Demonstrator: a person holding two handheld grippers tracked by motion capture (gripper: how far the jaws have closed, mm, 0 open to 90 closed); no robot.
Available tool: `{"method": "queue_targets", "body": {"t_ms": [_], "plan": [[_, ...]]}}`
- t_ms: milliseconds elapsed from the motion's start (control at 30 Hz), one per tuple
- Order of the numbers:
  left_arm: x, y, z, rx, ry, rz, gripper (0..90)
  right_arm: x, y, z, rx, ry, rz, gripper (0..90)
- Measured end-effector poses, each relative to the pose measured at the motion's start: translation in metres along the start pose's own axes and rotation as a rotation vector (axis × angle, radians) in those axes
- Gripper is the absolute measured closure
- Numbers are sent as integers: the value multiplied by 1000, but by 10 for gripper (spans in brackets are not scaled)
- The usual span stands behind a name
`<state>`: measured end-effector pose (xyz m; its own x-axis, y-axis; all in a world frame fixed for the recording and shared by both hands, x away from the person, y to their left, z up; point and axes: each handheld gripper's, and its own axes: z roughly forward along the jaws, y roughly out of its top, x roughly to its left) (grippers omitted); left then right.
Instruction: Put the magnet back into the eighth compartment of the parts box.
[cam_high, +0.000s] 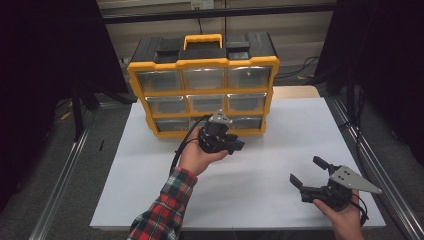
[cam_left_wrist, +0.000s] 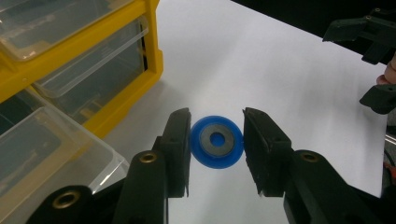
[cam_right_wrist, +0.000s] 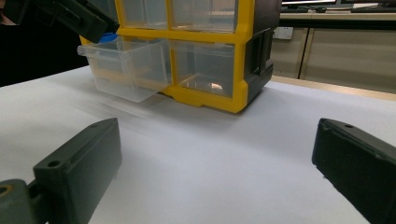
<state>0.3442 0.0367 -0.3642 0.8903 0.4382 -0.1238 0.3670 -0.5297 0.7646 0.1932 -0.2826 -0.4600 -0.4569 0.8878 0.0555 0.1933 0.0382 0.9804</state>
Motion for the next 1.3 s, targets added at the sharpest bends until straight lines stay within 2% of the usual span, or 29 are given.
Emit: {"method": "queue_targets", "body": {"t_ms": [200,333,400,500,567,633,733,833,867,1300], "plan": [[3,1,-1,-15,6,-13,627,0,0,0,1,4,-4,10],[6,3,-4,-8,17,-10,627,0,0,0,1,5,-4,10],[7,3,-4,-26,15,-15,627,-1,0,-1,1,4,-5,10],[9,4,-6,-14,23,-20,627,0,0,0,-4,1,-2,10],[10,4,-6,-28,27,-25,627,0,1,0,-4,0,2,10],[11,6,-8,-12,32,-25,627,0,1,-1,-4,2,0,10],[13,6,-8,-28,38,-27,627,0,0,0,-4,2,-3,10],[15,7,-10,-10,50,-29,627,0,1,-1,-2,-1,-1,10],[16,7,-10,-29,44,-36,627,0,1,-1,-2,-1,0,10],[21,11,-14,-34,61,-46,627,0,1,-1,-2,-2,-1,10]]}}
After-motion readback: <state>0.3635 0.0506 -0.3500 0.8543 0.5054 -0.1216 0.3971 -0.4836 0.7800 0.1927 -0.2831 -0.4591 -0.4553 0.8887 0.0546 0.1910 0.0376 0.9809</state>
